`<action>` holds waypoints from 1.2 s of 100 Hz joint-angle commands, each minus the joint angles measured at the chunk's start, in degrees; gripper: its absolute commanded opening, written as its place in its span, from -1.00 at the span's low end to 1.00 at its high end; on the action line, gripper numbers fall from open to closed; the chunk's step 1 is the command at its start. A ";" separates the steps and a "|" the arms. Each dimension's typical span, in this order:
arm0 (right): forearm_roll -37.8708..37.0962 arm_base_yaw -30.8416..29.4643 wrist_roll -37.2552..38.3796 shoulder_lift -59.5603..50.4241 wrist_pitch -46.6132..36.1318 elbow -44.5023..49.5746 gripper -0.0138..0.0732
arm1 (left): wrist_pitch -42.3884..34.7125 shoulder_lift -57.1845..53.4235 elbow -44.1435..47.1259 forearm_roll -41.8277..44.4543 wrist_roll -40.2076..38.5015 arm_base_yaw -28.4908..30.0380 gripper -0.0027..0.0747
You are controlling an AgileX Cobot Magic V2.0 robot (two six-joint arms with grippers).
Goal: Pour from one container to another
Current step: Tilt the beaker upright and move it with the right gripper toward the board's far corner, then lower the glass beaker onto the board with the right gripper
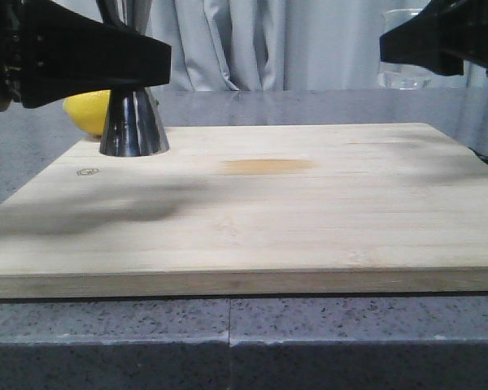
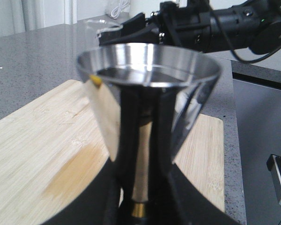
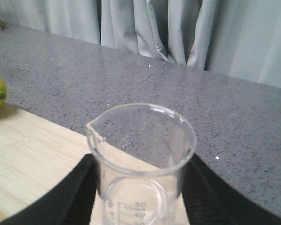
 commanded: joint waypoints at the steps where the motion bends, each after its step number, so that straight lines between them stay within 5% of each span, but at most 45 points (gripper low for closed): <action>1: 1.36 -0.30 -1.10 1.15 -7.28 -1.33 -0.18 | -3.78 -1.86 -1.58 -2.91 -0.58 0.07 -0.98; 120: 1.80 -3.77 -7.88 11.72 -16.82 -1.45 -0.18 | -3.78 -1.86 -1.58 -2.91 -0.58 0.07 -0.98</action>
